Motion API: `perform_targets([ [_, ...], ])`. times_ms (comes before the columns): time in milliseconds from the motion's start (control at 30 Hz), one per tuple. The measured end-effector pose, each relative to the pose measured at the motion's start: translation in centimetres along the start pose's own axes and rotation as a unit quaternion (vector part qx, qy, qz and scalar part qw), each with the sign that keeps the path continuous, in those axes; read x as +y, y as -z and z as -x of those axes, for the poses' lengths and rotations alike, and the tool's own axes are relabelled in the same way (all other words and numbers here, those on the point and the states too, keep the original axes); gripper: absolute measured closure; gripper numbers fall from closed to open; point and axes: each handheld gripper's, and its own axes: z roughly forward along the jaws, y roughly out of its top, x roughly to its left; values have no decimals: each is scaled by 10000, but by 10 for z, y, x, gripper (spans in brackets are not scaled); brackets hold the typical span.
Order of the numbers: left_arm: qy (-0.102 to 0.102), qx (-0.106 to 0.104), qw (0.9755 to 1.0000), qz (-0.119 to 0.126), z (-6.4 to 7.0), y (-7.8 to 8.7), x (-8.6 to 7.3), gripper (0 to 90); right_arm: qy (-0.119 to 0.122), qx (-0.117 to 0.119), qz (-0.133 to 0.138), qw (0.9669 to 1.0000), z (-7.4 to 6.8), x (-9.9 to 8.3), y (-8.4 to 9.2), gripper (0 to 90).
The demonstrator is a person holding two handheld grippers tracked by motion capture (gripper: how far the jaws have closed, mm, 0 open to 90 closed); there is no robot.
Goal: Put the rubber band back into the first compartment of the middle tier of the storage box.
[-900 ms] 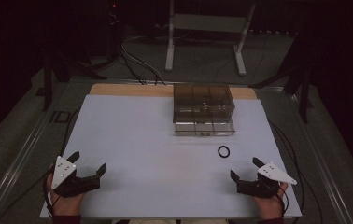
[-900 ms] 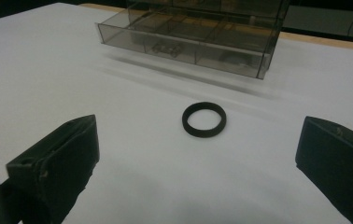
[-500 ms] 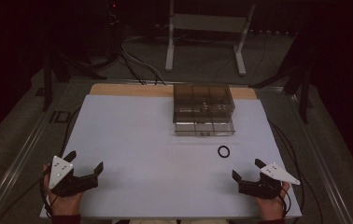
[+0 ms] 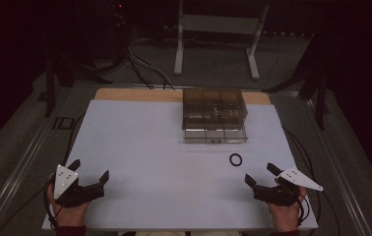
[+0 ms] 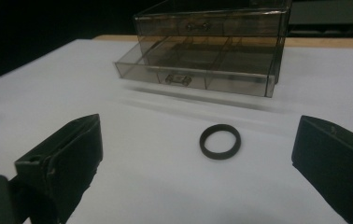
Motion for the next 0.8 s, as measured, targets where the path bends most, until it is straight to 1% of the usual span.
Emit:
perform_targets([
  [100, 25, -2, 10000, -6, -1, 0, 0, 3, -5, -34, -5, 10000, -1, 2, 0, 38],
  [167, 29, -6, 10000, -35, -1, -1, -1, 3, 40, -71, -46, 10000, -2, 4, -1, 29],
  [233, 0, -3, 10000, -65, 0, -2, -1, 3, 125, -159, -98, 9997, -5, 6, -3, 10],
  [333, -28, -20, 10000, -68, 1, -3, -2, 3, 249, -276, -141, 9992, -8, 11, -6, 7],
  [500, -37, -38, 10000, -67, 1, -4, -3, 3, 349, -244, -106, 9990, -9, 18, -8, 0],
  [533, -32, -49, 10000, -55, 1, -4, -3, 3, 416, -292, -111, 9986, -10, 21, -10, 0],
  [567, -28, -50, 10000, -44, 1, -4, -3, 3, 416, -292, -111, 9986, -10, 21, -10, 0],
  [600, -30, -46, 10000, -44, 1, -4, -3, 3, 463, -352, -111, 9982, -10, 25, -11, 0],
  [800, -33, -59, 10000, -43, 1, -5, -4, 3, 442, -400, -34, 9982, -10, 30, -15, 0],
])
